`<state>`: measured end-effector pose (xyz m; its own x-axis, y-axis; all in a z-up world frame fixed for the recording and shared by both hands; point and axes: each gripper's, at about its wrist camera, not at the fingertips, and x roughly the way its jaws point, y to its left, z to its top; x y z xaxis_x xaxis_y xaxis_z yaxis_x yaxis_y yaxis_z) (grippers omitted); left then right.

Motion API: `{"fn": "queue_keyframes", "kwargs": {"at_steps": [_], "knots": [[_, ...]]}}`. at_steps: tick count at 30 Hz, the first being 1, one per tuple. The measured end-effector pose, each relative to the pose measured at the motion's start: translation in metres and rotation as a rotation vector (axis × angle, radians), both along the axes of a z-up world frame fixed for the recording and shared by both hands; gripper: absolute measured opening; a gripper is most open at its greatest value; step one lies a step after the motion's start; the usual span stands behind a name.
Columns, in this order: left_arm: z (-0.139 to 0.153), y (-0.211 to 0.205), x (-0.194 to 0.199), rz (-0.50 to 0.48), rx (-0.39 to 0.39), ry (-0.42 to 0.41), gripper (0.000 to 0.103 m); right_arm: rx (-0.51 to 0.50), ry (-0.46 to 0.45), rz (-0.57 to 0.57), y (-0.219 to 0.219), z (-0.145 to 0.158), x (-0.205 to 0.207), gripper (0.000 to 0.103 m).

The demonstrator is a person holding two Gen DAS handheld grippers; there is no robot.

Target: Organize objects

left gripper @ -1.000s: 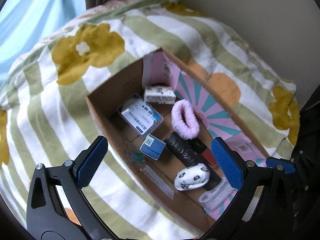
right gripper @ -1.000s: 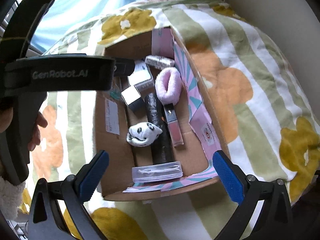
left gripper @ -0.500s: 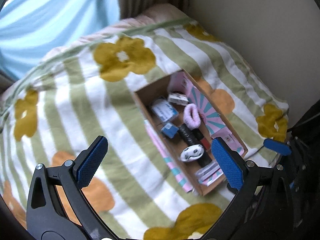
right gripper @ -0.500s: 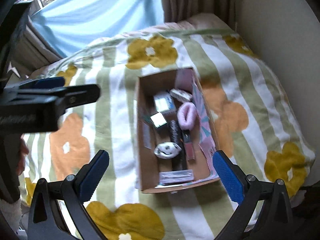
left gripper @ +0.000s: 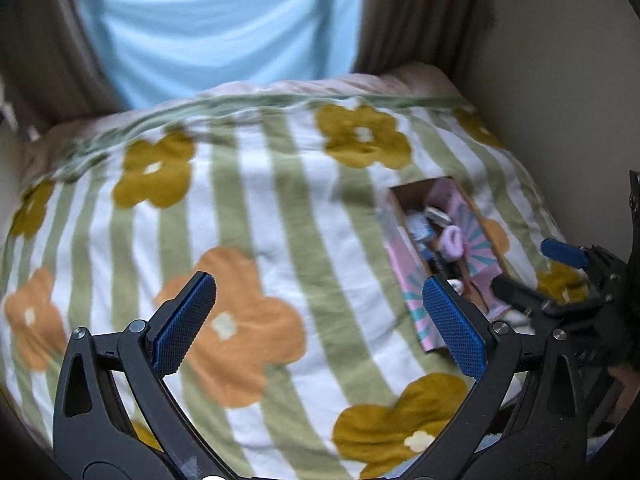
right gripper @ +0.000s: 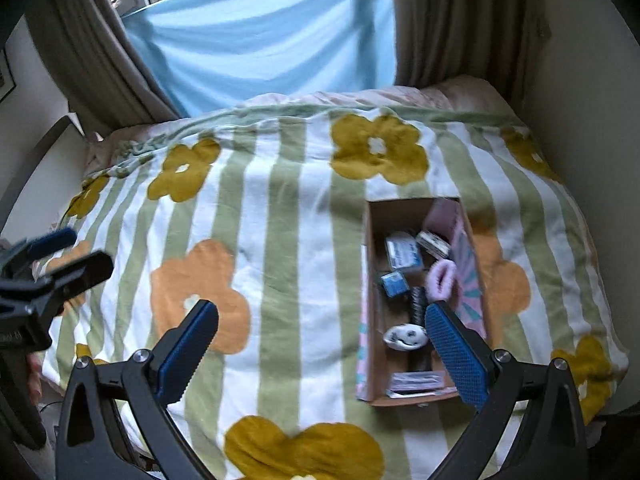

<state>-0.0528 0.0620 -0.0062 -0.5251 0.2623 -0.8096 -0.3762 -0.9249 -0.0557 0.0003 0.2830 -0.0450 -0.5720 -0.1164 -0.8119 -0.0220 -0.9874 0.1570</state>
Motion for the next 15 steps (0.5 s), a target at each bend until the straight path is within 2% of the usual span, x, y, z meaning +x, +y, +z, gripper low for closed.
{"fn": "queue_keyframes", "kwargs": {"at_steps": [4, 7, 11, 15], "knots": [[-0.006, -0.042, 0.012, 0.093, 0.006, 0.014, 0.103, -0.003, 0.004, 0.025, -0.021, 0.001, -0.003, 0.103], [-0.015, -0.067, 0.021, 0.156, 0.046, 0.008, 0.103, 0.027, 0.009, 0.051, -0.038, 0.000, 0.000, 0.103], [-0.025, -0.084, 0.025, 0.188, 0.056, -0.011, 0.103, 0.031, 0.005, 0.058, -0.047, -0.001, 0.004, 0.103], [-0.020, -0.091, 0.025, 0.193, 0.094, 0.006, 0.103, 0.033, 0.010, 0.041, -0.047, 0.003, 0.003, 0.103]]}}
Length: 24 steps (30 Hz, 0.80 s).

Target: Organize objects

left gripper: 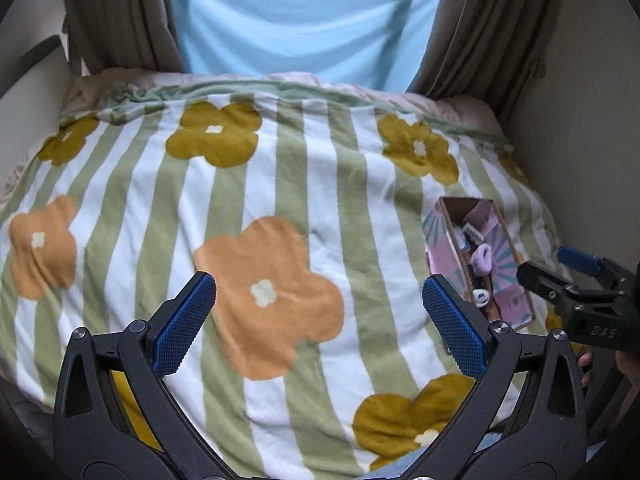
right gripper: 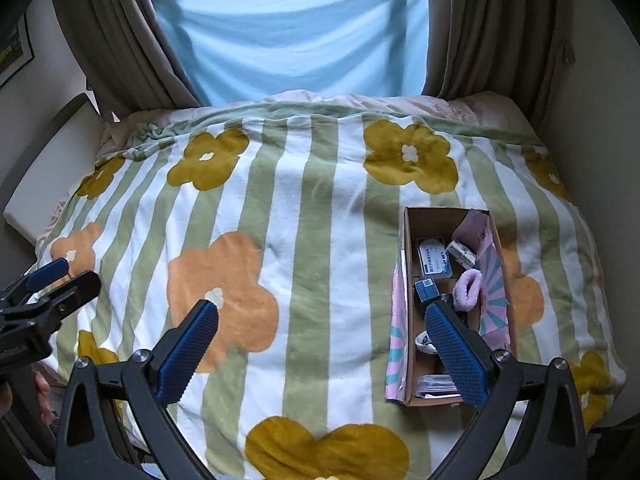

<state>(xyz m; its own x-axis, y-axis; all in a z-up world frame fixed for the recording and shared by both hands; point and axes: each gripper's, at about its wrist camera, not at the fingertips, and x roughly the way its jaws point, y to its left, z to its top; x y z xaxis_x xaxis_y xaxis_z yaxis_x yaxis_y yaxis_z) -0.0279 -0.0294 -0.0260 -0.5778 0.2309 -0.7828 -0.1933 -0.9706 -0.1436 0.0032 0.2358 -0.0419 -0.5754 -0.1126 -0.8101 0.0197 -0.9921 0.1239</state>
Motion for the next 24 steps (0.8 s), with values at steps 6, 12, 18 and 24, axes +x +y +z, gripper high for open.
{"fn": "queue_keyframes", "kwargs": {"at_steps": [6, 12, 18, 24], "knots": [[0.006, 0.004, 0.001, -0.014, -0.010, 0.015, 0.103, 0.005, 0.007, -0.021, 0.001, 0.003, 0.001, 0.103], [0.010, 0.008, 0.000, -0.026, -0.014, 0.023, 0.103, 0.006, 0.009, -0.026, 0.003, 0.004, 0.002, 0.103], [0.008, 0.011, -0.001, -0.033, -0.022, 0.017, 0.103, 0.007, 0.010, -0.024, 0.003, 0.004, 0.002, 0.103], [0.007, 0.011, -0.002, -0.033, -0.024, 0.016, 0.103, 0.006, 0.010, -0.024, 0.003, 0.004, 0.001, 0.103]]}}
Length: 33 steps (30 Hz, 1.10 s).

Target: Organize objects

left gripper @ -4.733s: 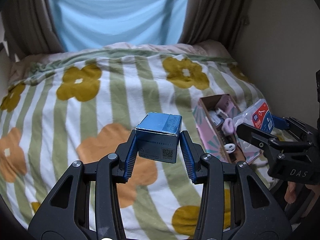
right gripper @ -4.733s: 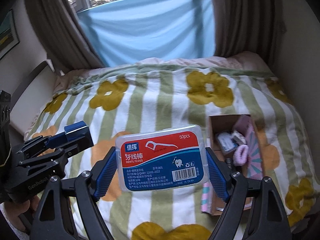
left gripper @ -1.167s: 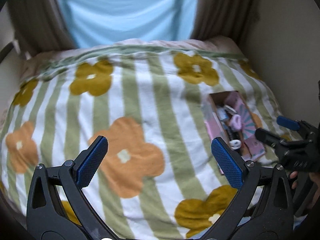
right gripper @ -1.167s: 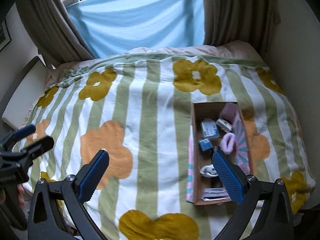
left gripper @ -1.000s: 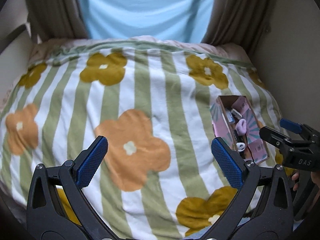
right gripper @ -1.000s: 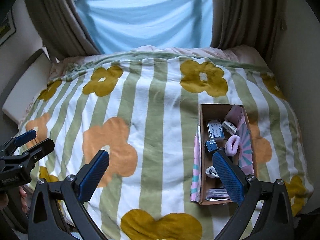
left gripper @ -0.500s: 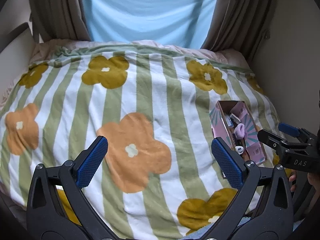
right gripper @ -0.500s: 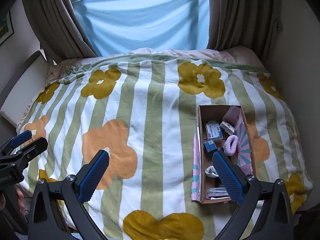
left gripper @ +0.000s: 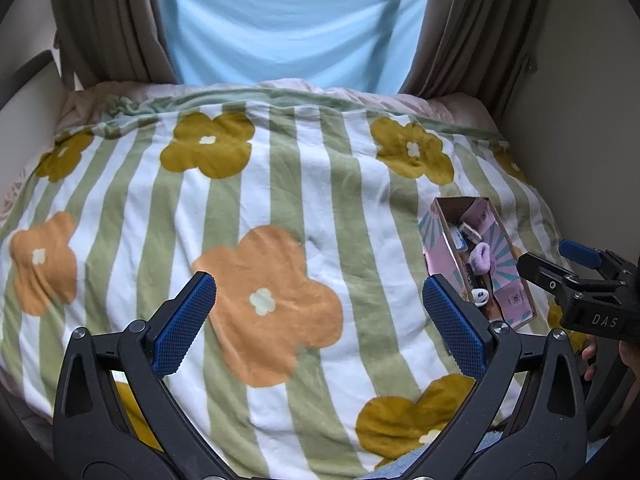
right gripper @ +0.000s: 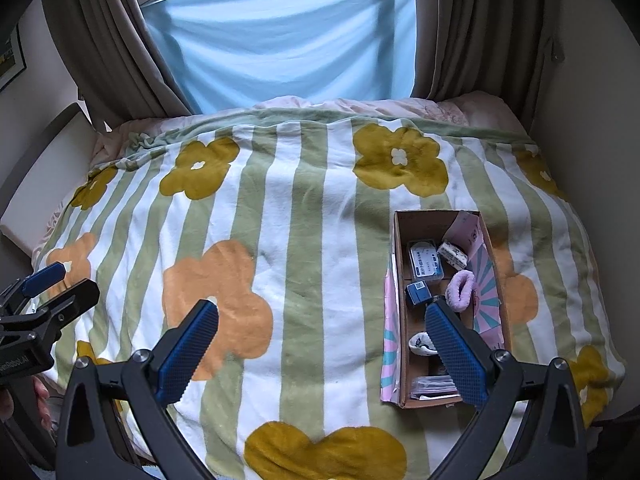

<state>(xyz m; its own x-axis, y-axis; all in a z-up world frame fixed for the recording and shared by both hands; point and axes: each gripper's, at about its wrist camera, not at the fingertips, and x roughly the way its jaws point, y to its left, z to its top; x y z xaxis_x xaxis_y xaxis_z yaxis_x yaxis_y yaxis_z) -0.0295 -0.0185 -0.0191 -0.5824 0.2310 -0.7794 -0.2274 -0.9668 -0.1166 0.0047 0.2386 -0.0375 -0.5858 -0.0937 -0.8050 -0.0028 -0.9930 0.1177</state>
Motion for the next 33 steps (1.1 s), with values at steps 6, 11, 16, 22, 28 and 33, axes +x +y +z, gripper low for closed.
{"fn": "queue_keyframes", "kwargs": {"at_steps": [6, 11, 16, 22, 28, 33], "knots": [[-0.001, 0.000, 0.001, 0.005, -0.006, 0.006, 0.103, 0.000, 0.000, -0.001, 0.000, 0.000, -0.001, 0.103], [-0.003, -0.001, -0.001, 0.003, -0.015, 0.002, 0.103, 0.001, 0.000, -0.001, -0.001, 0.000, -0.001, 0.103], [-0.004, -0.004, -0.005, 0.003, -0.013, -0.001, 0.103, 0.002, -0.001, -0.001, -0.002, 0.000, -0.002, 0.103], [-0.005, -0.005, -0.007, 0.001, -0.018, 0.000, 0.103, 0.002, -0.002, -0.001, -0.003, 0.000, -0.003, 0.103], [-0.005, -0.008, -0.010, 0.003, -0.029, 0.001, 0.103, 0.002, -0.001, 0.002, -0.006, 0.000, -0.004, 0.103], [-0.005, -0.009, -0.011, 0.001, -0.028, 0.000, 0.103, 0.004, -0.002, 0.004, -0.008, -0.001, -0.005, 0.103]]}}
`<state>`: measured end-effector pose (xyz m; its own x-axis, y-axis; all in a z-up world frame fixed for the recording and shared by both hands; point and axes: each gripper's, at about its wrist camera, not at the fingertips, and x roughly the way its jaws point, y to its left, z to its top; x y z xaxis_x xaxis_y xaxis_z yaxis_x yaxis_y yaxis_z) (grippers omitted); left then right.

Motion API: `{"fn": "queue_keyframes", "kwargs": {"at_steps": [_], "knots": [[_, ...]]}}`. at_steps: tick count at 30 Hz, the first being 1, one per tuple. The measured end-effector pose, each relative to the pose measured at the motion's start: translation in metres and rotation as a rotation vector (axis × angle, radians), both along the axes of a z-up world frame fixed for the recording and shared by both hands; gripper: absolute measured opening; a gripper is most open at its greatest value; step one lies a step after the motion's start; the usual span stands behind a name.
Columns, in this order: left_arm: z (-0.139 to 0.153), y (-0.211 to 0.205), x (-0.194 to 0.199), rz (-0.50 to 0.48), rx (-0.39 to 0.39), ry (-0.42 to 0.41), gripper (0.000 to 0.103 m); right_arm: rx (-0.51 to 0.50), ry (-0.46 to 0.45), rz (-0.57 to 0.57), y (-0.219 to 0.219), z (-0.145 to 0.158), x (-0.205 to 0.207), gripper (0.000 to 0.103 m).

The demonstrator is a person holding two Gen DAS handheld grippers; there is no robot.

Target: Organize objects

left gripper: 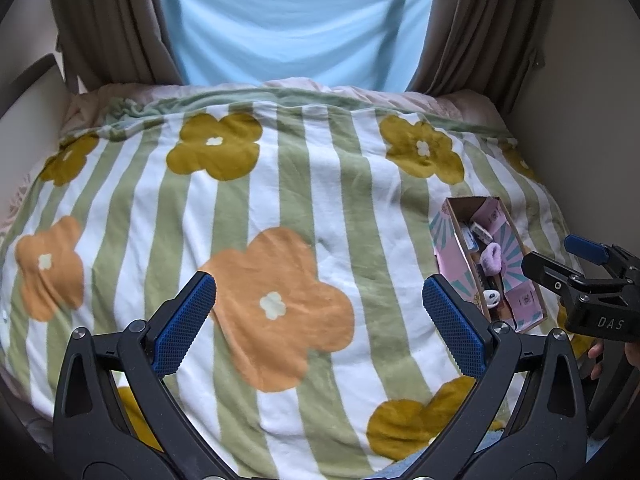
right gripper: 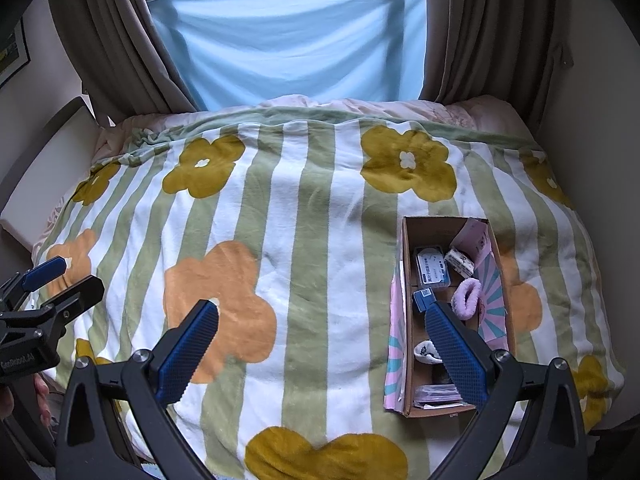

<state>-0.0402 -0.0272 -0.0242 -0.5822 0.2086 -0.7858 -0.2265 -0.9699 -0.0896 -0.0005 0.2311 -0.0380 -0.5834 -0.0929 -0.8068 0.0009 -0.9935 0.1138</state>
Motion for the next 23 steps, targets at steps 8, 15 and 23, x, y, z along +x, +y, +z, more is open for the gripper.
{"fn": "queue_keyframes", "kwargs": {"at_steps": [8, 15, 23], "knots": [[0.001, -0.002, -0.004, 0.012, -0.022, 0.009, 0.103, 0.002, -0.001, 0.002, -0.001, -0.001, -0.003, 0.103], [0.005, -0.004, -0.010, 0.064, -0.068, 0.033, 0.103, 0.002, -0.003, 0.000, -0.002, -0.002, -0.003, 0.103], [0.003, 0.001, -0.012, 0.055, -0.075, 0.052, 0.103, 0.004, -0.030, 0.013, -0.008, -0.013, -0.015, 0.103]]}}
